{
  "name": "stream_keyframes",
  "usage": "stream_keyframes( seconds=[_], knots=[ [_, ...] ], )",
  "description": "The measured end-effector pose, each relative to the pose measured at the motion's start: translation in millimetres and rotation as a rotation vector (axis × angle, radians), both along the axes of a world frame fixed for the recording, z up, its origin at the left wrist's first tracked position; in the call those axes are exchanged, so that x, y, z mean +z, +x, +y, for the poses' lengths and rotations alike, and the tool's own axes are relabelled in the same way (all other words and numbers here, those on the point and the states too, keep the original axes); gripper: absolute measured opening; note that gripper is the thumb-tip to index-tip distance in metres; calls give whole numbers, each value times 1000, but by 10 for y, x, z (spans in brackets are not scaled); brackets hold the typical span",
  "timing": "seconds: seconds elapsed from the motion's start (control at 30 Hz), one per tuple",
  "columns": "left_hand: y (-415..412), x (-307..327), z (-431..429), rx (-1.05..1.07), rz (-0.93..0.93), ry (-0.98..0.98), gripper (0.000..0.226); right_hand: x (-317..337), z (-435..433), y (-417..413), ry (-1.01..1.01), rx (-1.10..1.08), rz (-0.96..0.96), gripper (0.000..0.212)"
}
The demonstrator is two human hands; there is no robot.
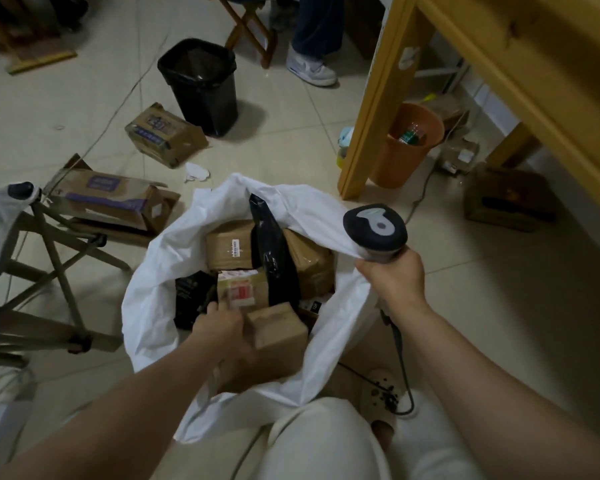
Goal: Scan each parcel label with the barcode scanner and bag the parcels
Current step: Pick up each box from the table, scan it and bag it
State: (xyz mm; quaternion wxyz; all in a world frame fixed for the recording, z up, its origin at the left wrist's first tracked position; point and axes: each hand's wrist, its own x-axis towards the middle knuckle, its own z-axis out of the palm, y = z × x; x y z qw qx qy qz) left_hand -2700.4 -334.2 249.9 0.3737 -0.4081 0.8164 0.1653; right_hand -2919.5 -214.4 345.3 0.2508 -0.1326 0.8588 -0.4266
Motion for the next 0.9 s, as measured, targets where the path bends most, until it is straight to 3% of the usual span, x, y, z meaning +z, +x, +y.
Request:
stream_keyframes(
  seconds=[0.13,0.23,0.4,0.47,0.57,0.67,0.73,0.8,0.9],
  knots=[
    [-214,211,-82,85,116,-195,83,5,-6,1,-19,6,-7,40],
    [-267,280,-146,121,101,-292,83,24,-2,-15,-25,12,-2,39],
    [-518,84,57,-19,238,-24,82,38,-18,3,-27,23,-29,38],
    [-540,-13,117,-23,277,79,65,30,-13,36,-10,45,-18,39],
    [-343,101,27,224,475,-6,45,18,0,76,24,47,-18,40],
    [15,290,-123,482,560,-428,62,36,-66,139,33,34,-50,40],
    [279,404,-203,685,516,-590,75,57,-136,203,50,43,-51,40],
    [580,415,-295,1005,402,-562,86,77,-184,258,76,55,-44,40],
    [1098,71,-512,1580,480,-121,113,119,-225,299,110,90,-29,35]
  ],
)
